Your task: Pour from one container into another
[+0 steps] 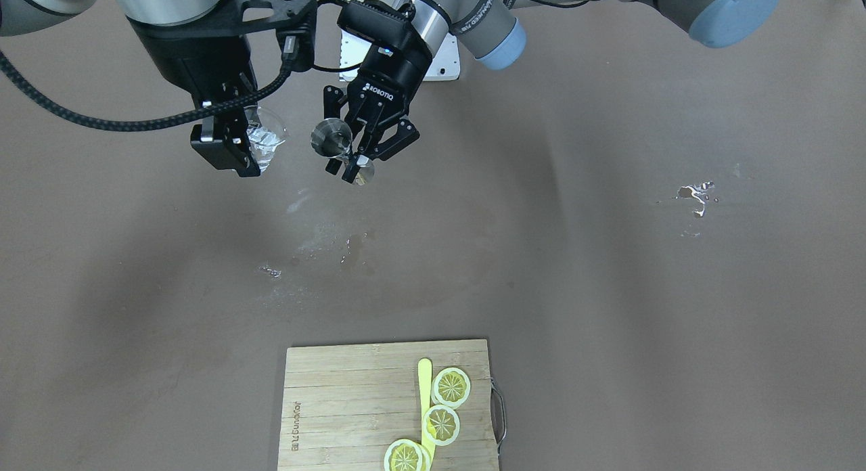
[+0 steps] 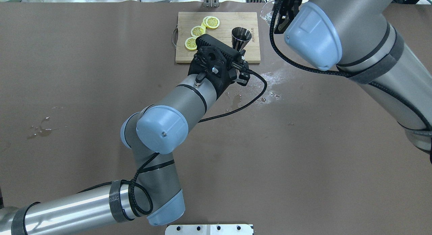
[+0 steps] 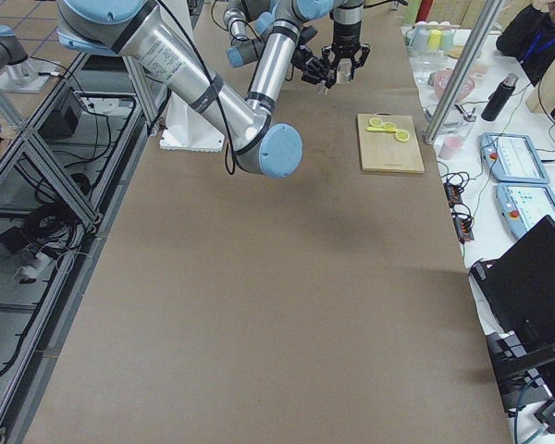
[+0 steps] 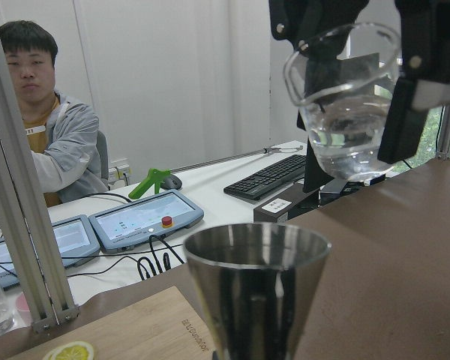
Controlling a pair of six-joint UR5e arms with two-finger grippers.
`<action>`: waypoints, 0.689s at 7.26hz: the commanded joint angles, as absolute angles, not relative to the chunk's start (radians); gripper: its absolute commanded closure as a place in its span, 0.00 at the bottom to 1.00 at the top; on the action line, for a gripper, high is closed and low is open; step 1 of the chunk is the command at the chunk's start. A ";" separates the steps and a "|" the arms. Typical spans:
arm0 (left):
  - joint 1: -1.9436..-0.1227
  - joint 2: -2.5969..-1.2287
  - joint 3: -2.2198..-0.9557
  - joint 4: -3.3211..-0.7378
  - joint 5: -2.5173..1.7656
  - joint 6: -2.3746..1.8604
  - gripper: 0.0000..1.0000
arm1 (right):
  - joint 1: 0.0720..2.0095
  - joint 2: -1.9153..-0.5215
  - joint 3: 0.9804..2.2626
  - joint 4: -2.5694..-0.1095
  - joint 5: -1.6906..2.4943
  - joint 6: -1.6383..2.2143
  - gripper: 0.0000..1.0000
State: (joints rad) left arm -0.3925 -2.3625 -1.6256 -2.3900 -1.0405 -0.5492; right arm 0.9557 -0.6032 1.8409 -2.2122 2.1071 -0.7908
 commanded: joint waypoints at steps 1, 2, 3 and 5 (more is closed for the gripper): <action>-0.391 -2.365 -1.623 -2.388 -1.042 -0.549 1.00 | 0.934 -0.565 1.839 -2.290 2.062 -0.853 1.00; -0.393 -2.365 -1.621 -2.388 -1.042 -0.549 1.00 | 0.931 -0.554 1.838 -2.313 2.056 -0.871 1.00; -0.393 -2.365 -1.623 -2.388 -1.040 -0.549 1.00 | 0.930 -0.536 1.819 -2.324 2.049 -0.873 1.00; -0.391 -2.371 -1.609 -2.387 -1.040 -0.549 1.00 | 0.917 -0.494 1.783 -2.347 2.031 -0.905 1.00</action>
State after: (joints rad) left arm -0.3918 -2.3671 -1.6164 -2.3880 -1.0402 -0.5492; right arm 0.9246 -0.5215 1.8072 -2.3271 2.0401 -0.8859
